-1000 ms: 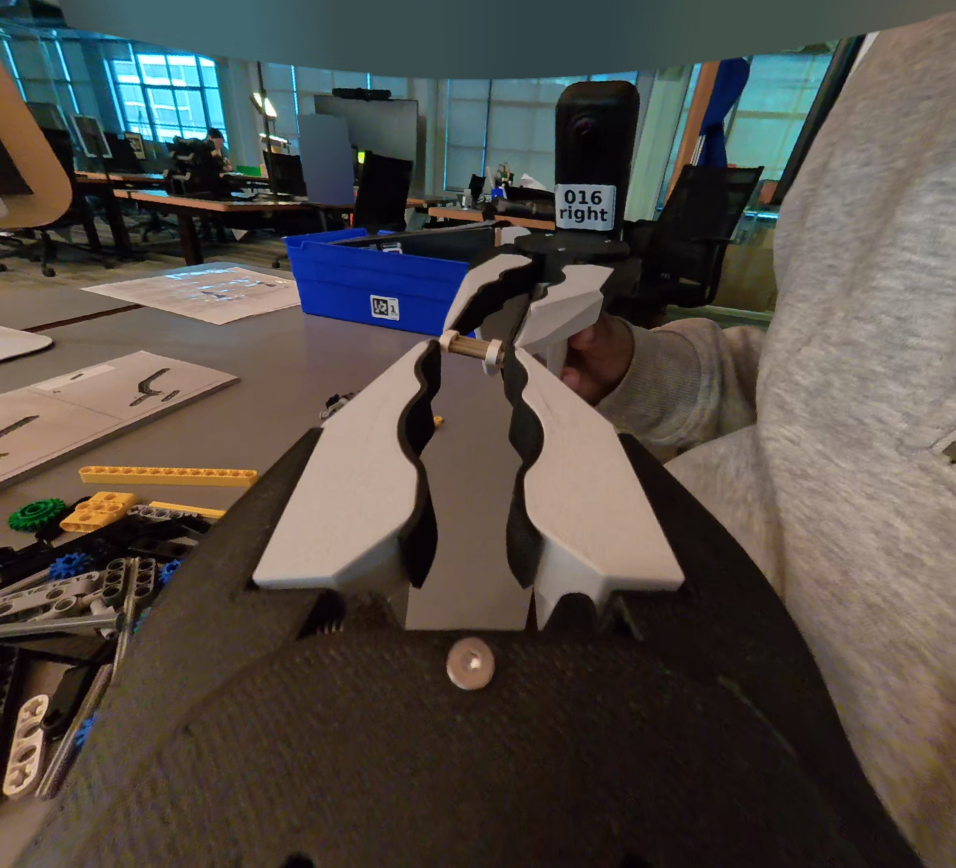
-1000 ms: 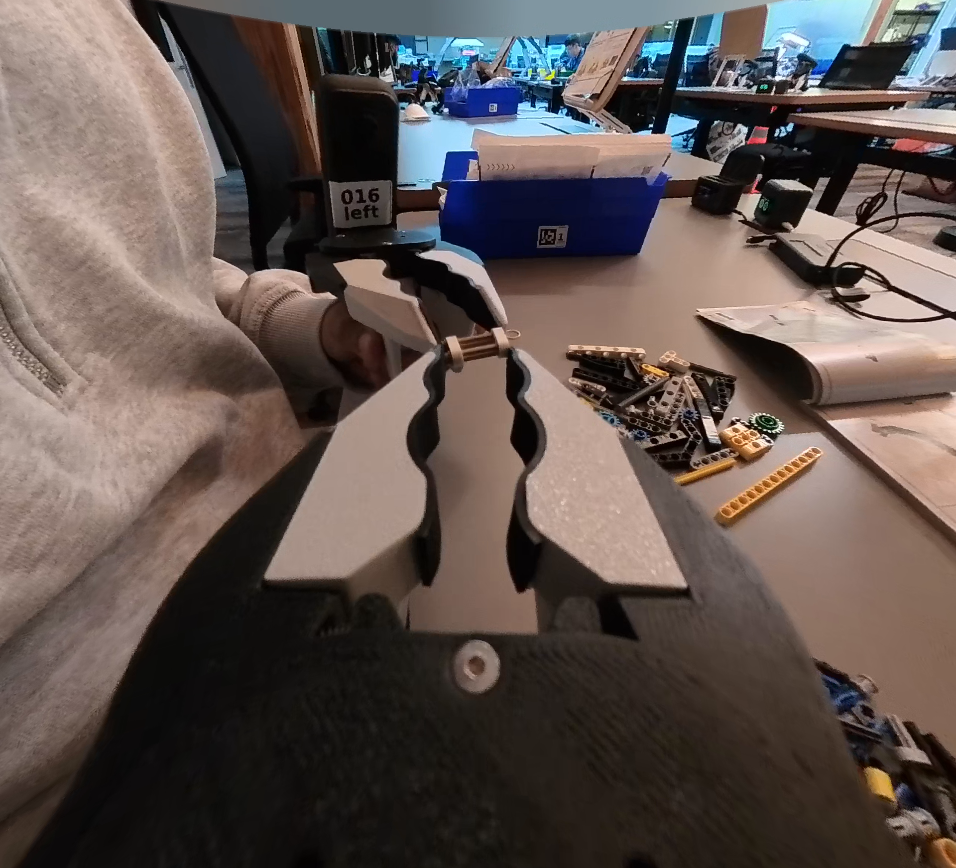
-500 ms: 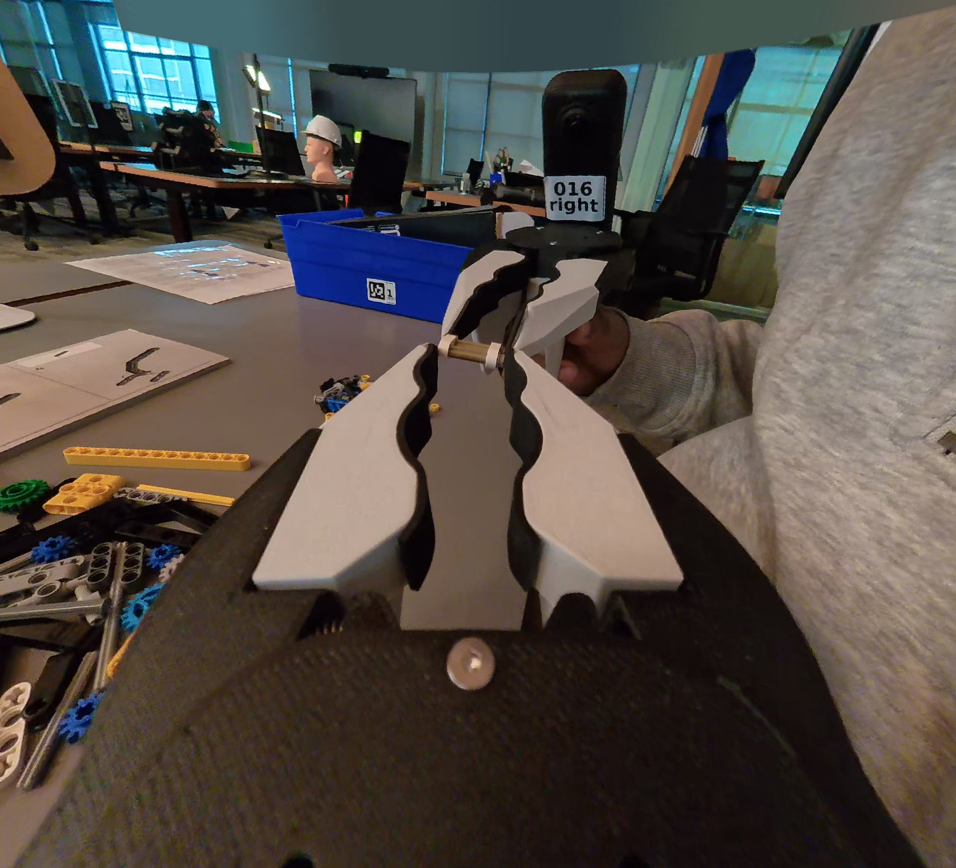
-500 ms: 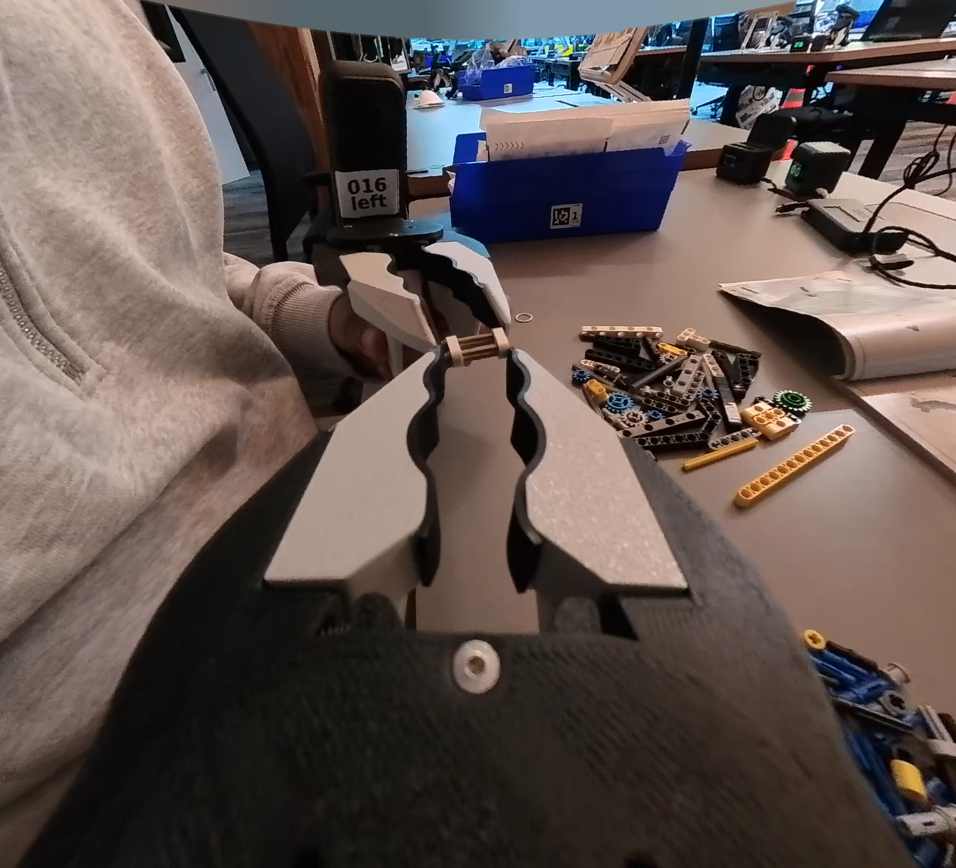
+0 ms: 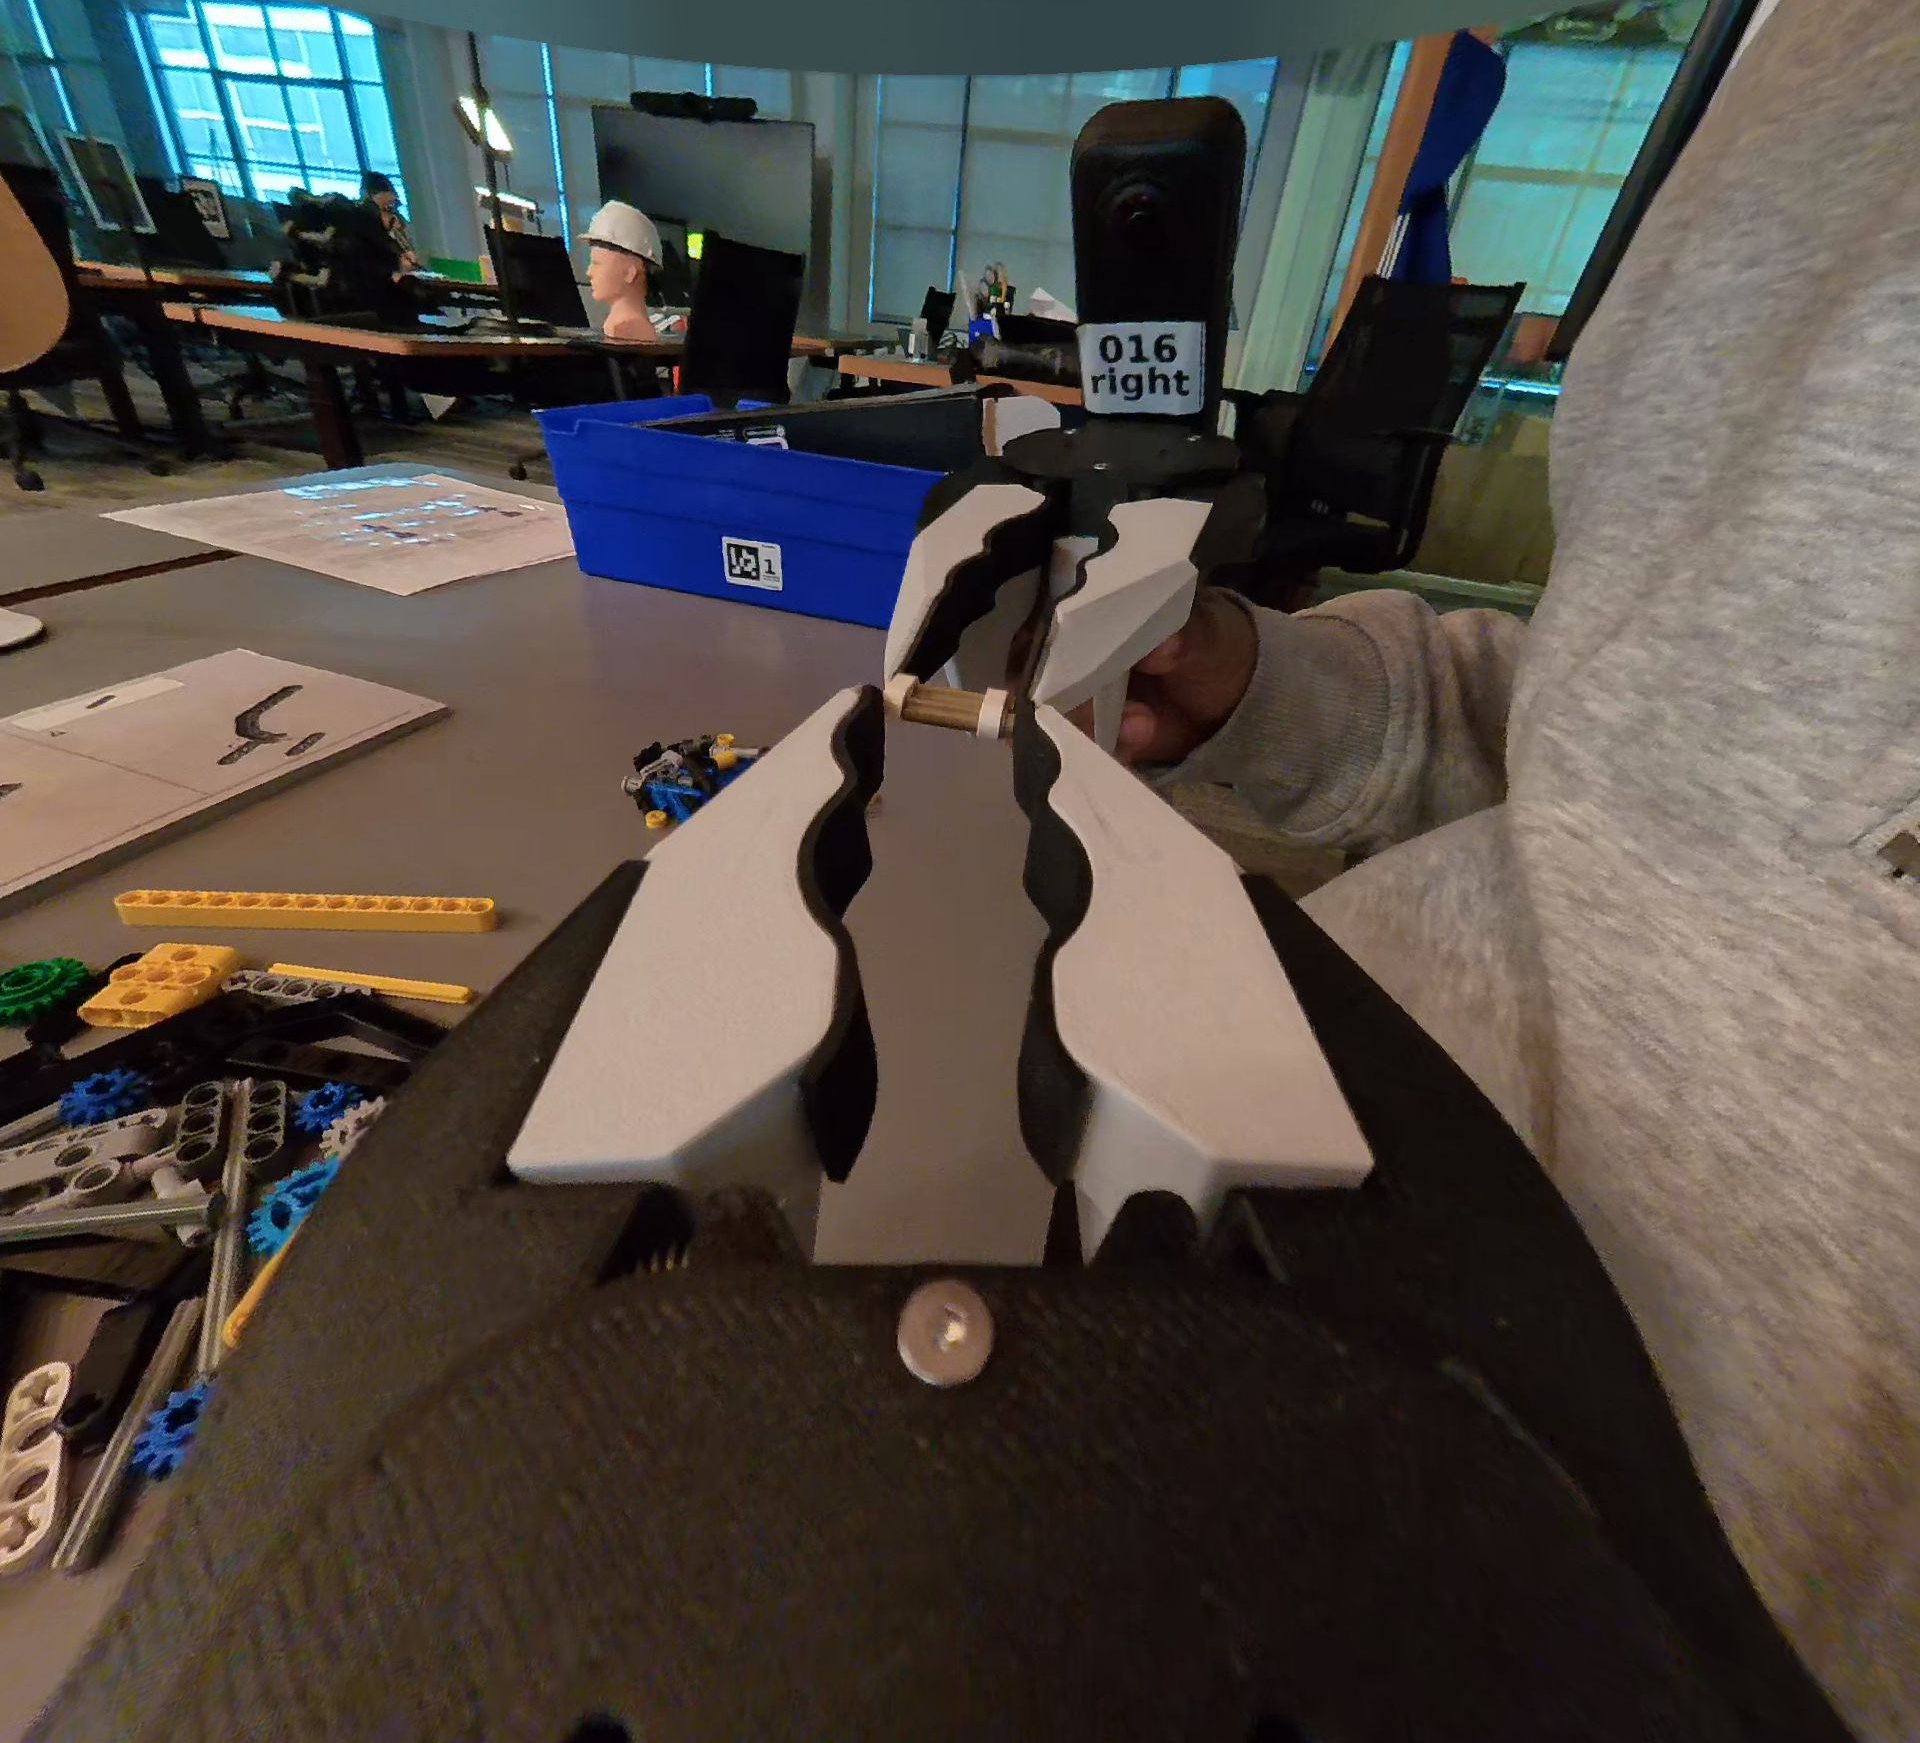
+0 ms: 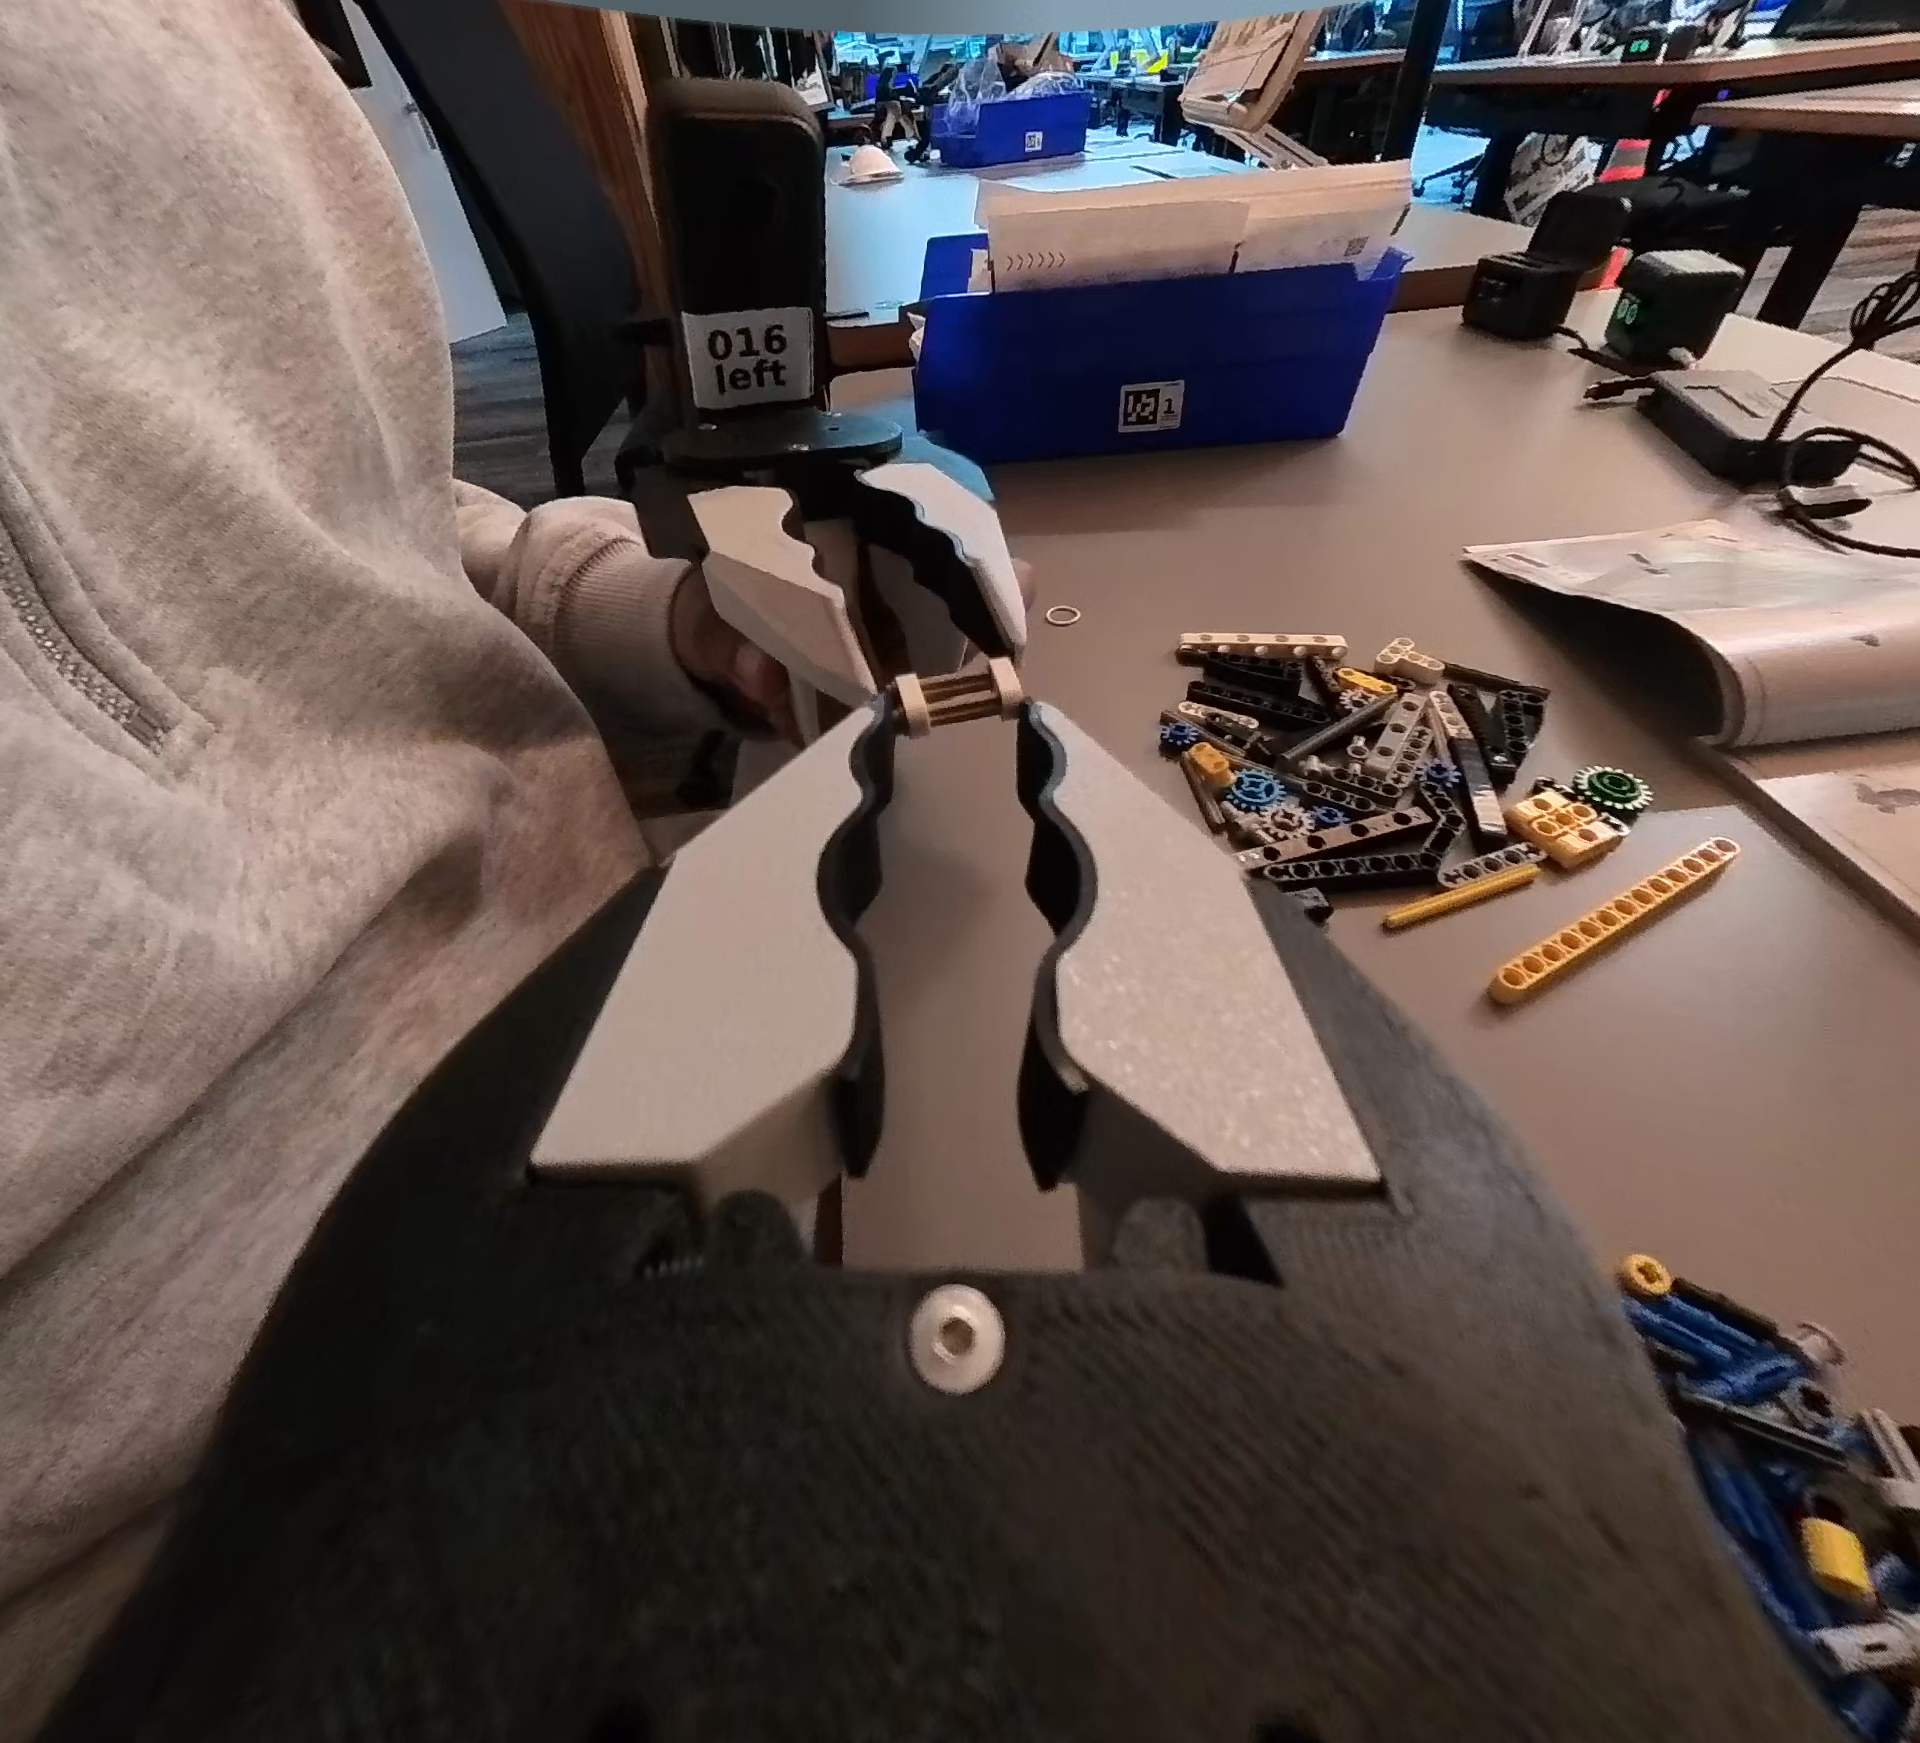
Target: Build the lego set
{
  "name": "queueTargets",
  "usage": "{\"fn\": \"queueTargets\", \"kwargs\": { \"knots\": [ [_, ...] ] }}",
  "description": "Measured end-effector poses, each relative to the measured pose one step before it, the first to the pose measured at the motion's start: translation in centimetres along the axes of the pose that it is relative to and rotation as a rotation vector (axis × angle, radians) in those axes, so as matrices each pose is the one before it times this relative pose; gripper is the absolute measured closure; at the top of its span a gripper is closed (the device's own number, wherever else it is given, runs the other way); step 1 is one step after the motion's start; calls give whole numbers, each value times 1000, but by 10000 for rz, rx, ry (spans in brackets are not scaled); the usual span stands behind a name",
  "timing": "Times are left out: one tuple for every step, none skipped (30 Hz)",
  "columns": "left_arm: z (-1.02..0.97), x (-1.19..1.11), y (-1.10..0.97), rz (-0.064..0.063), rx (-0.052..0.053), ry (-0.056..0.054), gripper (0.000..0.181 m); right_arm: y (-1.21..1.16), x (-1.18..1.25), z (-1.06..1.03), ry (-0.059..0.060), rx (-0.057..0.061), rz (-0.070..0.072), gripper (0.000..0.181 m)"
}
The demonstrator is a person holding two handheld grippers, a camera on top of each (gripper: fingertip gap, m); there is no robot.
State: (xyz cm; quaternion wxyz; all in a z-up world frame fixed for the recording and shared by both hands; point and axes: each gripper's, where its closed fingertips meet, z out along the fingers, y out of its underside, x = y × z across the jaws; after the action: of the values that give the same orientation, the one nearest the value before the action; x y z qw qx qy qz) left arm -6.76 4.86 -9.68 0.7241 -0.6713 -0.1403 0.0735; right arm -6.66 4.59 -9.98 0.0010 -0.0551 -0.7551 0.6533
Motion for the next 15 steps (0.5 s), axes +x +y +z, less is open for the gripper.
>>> {"fn": "queueTargets", "kwargs": {
  "knots": [
    [29, -17, 20, -55, 4, 1, 157, 11, 26, -12, 1, 14, 30, 158],
    [29, 14, -42, -74, 55, 8, 157, -47, 3, -27, -13, 51, 52, 158],
    [37, -24, 25, -63, 8, -16, 157, 18, 36, -22, -4, -1, 60, 158],
    [38, -22, 102, -25, -35, -16, 157, 97, 37, -16, -9, -63, 42, 158],
    [45, -40, 159, -31, -63, -14, 157, 156, 60, -13, 12, -99, 6, 158],
    [40, -54, 145, -3, -45, -27, 157, 122, 65, -3, 28, -80, -12, 158],
    [30, -29, 59, -54, -11, 0, 157, 64, 30, -10, 10, -34, 7, 159],
    [38, -11, 8, -61, -3, 5, 156, 7, 39, -27, 10, -12, 8, 159],
    [39, -22, 63, -34, -32, -7, 156, 60, 40, -14, 13, -38, -4, 159],
    [52, -21, 103, -52, -68, -3, 156, 97, 51, -26, 3, -61, 6, 159],
    [50, -28, 75, -35, -48, -11, 156, 72, 41, -15, 9, -33, 6, 159],
    [20, -21, 28, -41, -15, -12, 156, 28, 29, -11, 4, 1, 15, 159],
    [40, -36, 81, -122, -51, 18, 156, 87, 48, -7, 0, -40, 20, 159],
    [46, -61, 94, -77, -62, -18, 156, 73, 70, 3, 39, -42, -23, 159],
    [25, -18, 4, -20, -5, -7, 156, 6, 40, -12, 19, -4, -5, 159]
  ]
}}
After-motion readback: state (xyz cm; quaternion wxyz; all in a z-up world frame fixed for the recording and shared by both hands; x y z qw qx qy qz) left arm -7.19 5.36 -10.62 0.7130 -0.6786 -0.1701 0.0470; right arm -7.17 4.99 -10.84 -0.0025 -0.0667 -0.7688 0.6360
